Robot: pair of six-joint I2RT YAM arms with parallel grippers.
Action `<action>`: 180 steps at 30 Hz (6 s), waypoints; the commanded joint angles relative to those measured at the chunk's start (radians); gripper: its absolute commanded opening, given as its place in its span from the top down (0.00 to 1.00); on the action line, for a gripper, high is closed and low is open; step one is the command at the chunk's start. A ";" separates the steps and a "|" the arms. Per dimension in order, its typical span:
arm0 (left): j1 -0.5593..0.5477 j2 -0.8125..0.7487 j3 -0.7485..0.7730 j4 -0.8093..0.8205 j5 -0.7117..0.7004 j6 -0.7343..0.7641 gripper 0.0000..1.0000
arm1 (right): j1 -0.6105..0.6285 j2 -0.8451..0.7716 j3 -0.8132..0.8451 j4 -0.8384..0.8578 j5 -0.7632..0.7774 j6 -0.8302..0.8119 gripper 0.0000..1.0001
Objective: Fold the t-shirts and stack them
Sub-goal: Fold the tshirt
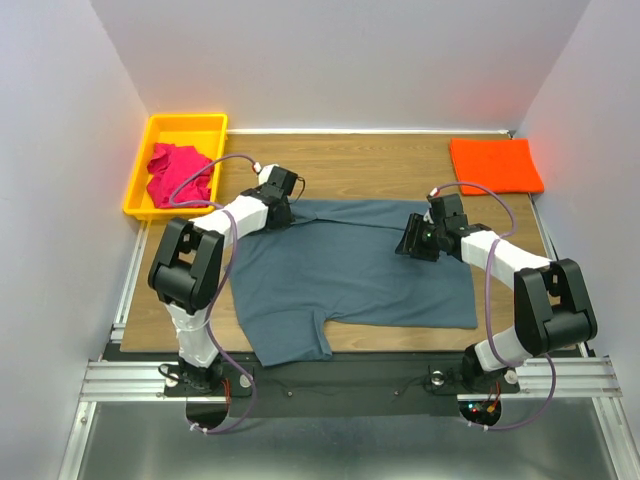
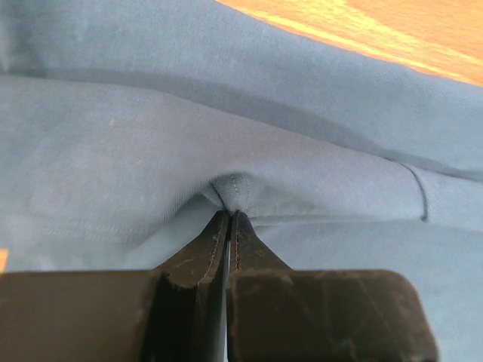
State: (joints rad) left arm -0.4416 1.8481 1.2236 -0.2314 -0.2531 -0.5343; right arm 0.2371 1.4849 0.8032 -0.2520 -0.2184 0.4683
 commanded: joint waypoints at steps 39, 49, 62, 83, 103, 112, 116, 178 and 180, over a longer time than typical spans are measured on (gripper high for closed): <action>-0.281 -0.374 -0.092 -0.335 0.025 -0.320 0.18 | 0.007 -0.061 0.042 0.014 -0.003 -0.065 0.45; 0.004 -0.333 -0.013 -0.180 -0.080 -0.061 0.20 | -0.166 0.008 0.208 -0.044 0.180 -0.129 0.47; 0.152 0.097 0.338 -0.091 0.001 0.088 0.46 | -0.265 0.255 0.401 -0.043 0.192 -0.105 0.68; 0.308 0.321 0.393 -0.063 -0.025 0.019 0.54 | -0.397 0.511 0.479 -0.043 0.212 -0.077 0.68; 0.224 -0.145 0.197 -0.086 0.003 0.014 0.17 | -0.240 0.164 0.419 -0.052 -0.012 -0.096 0.56; 0.147 -0.464 -0.263 -0.115 0.035 -0.098 0.23 | 0.094 0.098 0.335 0.008 -0.056 0.096 0.55; 0.145 -0.487 -0.355 -0.076 0.049 -0.113 0.27 | 0.224 0.153 0.330 0.066 -0.065 0.183 0.55; 0.099 -0.397 -0.326 -0.123 0.164 -0.127 0.88 | 0.412 0.483 0.473 0.175 -0.084 0.294 0.91; 0.099 -0.401 -0.340 -0.121 0.164 -0.148 0.88 | 0.410 0.469 0.473 0.175 -0.082 0.291 0.95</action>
State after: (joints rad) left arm -0.3378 1.4872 0.9108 -0.3336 -0.0940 -0.6491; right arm 0.6369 1.9854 1.2392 -0.1184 -0.2962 0.7635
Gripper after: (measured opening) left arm 0.138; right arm 0.105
